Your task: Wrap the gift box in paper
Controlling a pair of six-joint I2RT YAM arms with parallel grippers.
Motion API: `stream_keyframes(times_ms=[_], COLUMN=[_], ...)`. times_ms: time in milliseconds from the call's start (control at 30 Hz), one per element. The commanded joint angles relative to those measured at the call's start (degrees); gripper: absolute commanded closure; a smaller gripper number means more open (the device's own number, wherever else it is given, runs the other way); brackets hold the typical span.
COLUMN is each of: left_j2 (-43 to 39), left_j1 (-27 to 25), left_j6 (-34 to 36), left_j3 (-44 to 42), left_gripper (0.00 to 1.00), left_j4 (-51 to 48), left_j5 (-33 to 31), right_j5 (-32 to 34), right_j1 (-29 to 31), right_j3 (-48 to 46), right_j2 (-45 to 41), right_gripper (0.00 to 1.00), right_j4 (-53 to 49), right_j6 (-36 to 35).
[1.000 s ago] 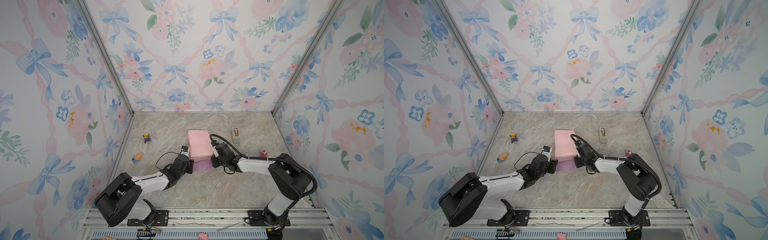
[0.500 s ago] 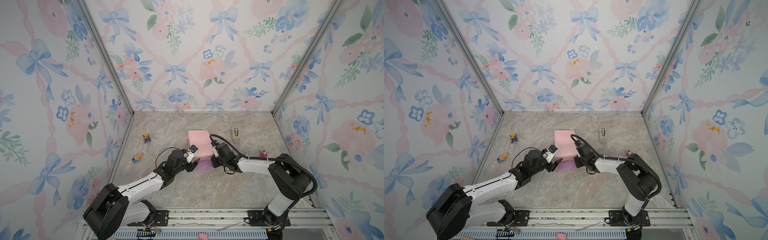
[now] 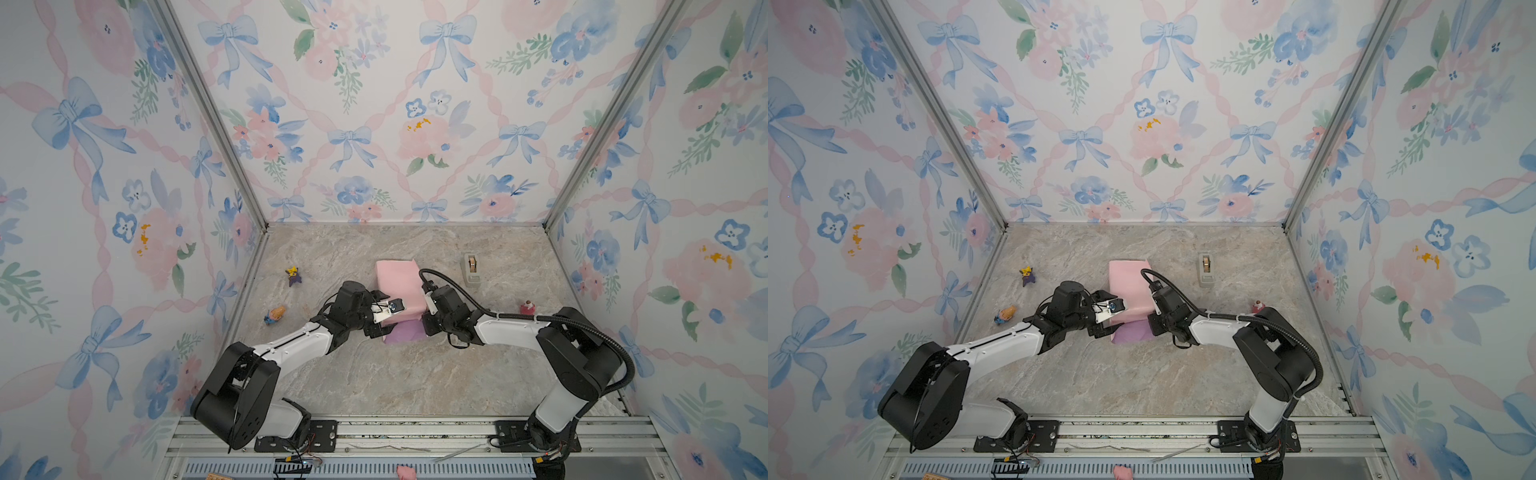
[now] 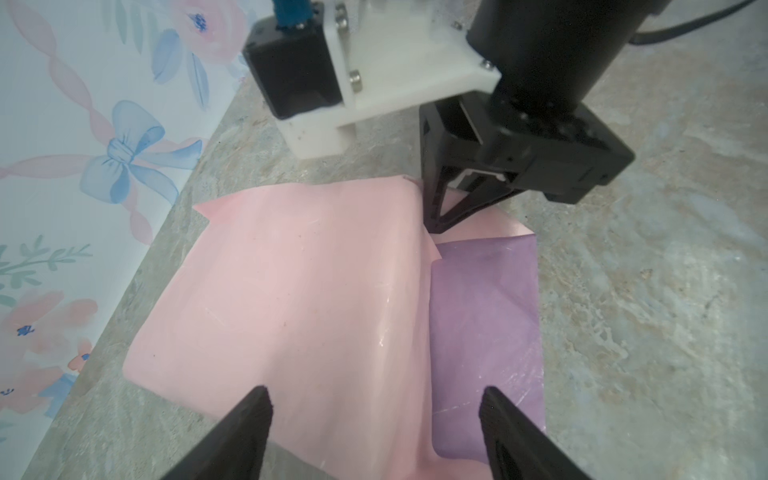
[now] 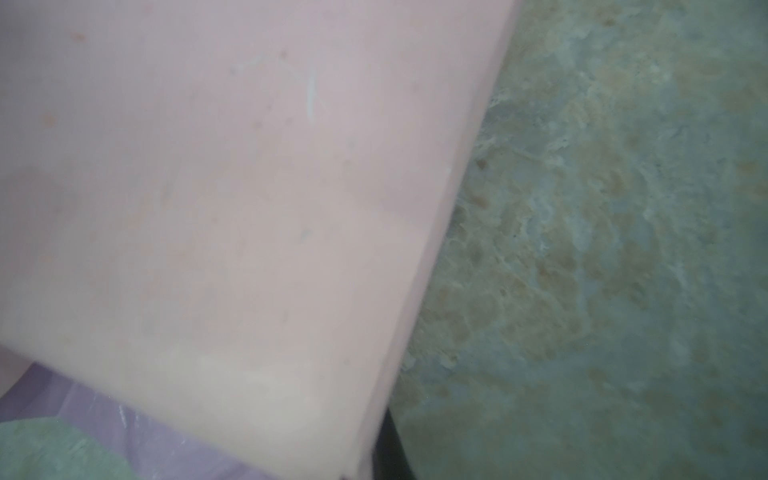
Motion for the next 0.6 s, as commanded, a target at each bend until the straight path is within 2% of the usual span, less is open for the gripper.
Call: stream_keyframes(times_ms=[0, 567], left_j2=[0.4, 1.5], left_j1=[0.4, 0.8], left_j6=[2.9, 1.1], left_j3=[1.4, 2.1], left_gripper=[0.19, 0.20], left_j4=[-1.8, -0.8], left_j5=[3.8, 3.4], right_j5=[-0.2, -2.6], right_j1=[-0.3, -2.1], right_j3=[-0.6, -2.9], right_j2=[-0.5, -3.2], right_gripper=[0.92, 1.00], right_j4=[-0.2, -3.3], right_j6=[-0.8, -4.4])
